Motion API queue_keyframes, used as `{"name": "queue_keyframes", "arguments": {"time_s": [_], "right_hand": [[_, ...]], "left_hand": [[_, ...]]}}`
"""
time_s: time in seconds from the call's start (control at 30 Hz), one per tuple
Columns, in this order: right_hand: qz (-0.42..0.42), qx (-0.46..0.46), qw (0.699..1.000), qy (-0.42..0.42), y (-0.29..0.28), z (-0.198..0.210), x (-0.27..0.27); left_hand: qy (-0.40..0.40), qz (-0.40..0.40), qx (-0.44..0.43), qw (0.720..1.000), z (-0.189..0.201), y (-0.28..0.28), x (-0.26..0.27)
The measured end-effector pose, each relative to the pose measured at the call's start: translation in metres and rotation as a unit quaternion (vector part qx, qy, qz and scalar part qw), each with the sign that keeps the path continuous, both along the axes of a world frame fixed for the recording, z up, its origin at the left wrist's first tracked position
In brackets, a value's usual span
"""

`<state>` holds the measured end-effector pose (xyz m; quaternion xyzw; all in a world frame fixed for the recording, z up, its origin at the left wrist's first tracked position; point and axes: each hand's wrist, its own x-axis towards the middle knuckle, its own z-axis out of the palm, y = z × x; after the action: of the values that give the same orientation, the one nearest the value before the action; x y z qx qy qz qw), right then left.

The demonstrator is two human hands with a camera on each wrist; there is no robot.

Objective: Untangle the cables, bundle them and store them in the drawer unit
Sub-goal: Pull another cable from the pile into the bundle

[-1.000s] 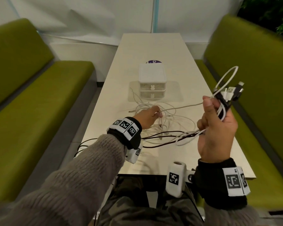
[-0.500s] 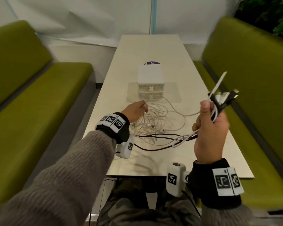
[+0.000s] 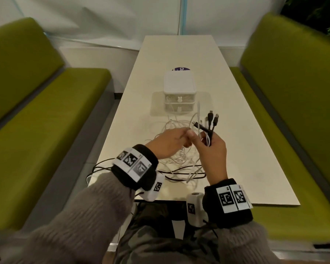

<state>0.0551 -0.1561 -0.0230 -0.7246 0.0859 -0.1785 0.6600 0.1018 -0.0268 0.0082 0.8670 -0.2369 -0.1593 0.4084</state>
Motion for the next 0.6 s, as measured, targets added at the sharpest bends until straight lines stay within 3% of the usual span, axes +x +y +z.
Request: {"name": "queue_keyframes", "arguments": {"time_s": [0.3, 0.5, 0.6], "right_hand": [[-0.014, 0.018, 1.000, 0.000, -0.006, -0.010, 0.004], [-0.168, 0.129, 0.975, -0.064, -0.035, 0.001, -0.001], [-0.168, 0.164, 0.970, -0.059, -0.046, 0.007, -0.009]], "left_hand": [[-0.087, -0.059, -0.013, 0.994, -0.023, -0.008, -0.020], [-0.062, -0.007, 0.044, 0.997, -0.043, 0.017, -0.013], [-0.077, -0.008, 0.015, 0.997, -0.039, 0.026, -0.011]]}}
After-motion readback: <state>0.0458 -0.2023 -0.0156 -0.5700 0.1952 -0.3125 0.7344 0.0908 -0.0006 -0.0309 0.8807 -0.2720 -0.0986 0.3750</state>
